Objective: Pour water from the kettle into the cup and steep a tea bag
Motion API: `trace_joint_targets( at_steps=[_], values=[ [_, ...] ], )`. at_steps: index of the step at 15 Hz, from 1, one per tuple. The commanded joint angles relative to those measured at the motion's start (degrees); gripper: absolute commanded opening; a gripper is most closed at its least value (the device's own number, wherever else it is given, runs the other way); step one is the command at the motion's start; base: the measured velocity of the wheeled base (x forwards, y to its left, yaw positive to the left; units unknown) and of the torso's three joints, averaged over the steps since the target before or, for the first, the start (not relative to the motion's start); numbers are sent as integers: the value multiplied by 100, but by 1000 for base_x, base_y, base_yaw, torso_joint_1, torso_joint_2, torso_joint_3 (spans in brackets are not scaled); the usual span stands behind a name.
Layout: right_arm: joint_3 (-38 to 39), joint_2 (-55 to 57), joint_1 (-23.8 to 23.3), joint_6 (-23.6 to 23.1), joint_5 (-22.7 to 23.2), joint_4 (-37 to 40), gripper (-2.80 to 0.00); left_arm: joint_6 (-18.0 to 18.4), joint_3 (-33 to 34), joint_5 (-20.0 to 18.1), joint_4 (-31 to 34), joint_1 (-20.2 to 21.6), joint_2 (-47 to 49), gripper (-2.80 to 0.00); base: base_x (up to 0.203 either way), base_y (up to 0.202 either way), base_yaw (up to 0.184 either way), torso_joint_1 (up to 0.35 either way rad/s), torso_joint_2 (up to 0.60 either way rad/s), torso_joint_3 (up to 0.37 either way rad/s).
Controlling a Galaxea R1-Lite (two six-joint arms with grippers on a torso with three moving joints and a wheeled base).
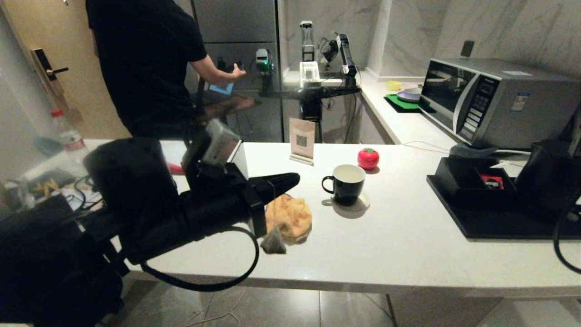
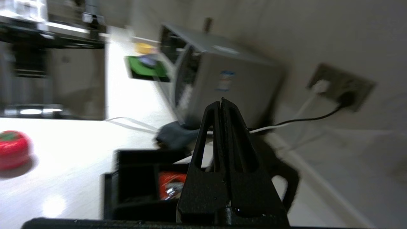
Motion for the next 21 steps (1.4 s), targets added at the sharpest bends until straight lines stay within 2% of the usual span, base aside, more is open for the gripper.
trace_joint_targets(
  at_steps=[1, 4, 7, 9, 11, 14, 16, 19, 21],
  values=[
    [514, -544, -95, 144, 233, -30, -280, 0, 75, -17, -34, 2, -86, -280, 0, 0, 0, 0, 0, 0],
    [1675, -1355, -96, 403, 903, -15, -280, 9, 264, -12, -41, 47, -196, -280, 0, 0, 0, 0, 0, 0],
    [2600, -2248, -91, 835, 1894, 237, -280, 9, 470, 26, -41, 154, -311, -280, 0, 0, 0, 0, 0, 0],
    [2830, -2923, -88, 1096, 2510, 824, -280, -3, 590, 76, -179, 208, -342, -280, 0, 0, 0, 0, 0, 0],
    [2860, -3780, -88, 1182, 2856, 1802, -280, 0, 711, 76, -235, 274, -342, -280, 0, 0, 0, 0, 0, 0],
    [2845, -4908, 48, 1223, 3040, 3247, -280, 1, 737, 76, -235, 283, -342, -280, 0, 0, 0, 0, 0, 0],
    [2869, -5014, 391, 1300, 2986, 3521, -280, 9, 746, 76, -235, 283, -315, -280, 0, 0, 0, 0, 0, 0],
    [3188, -5368, 512, 1316, 2913, 3784, -280, -8, 752, 76, -235, 318, -306, -280, 0, 0, 0, 0, 0, 0],
    [3208, -5880, 553, 1272, 2679, 4671, -280, -7, 846, 76, -235, 367, -320, -280, 0, 0, 0, 0, 0, 0]
  ],
)
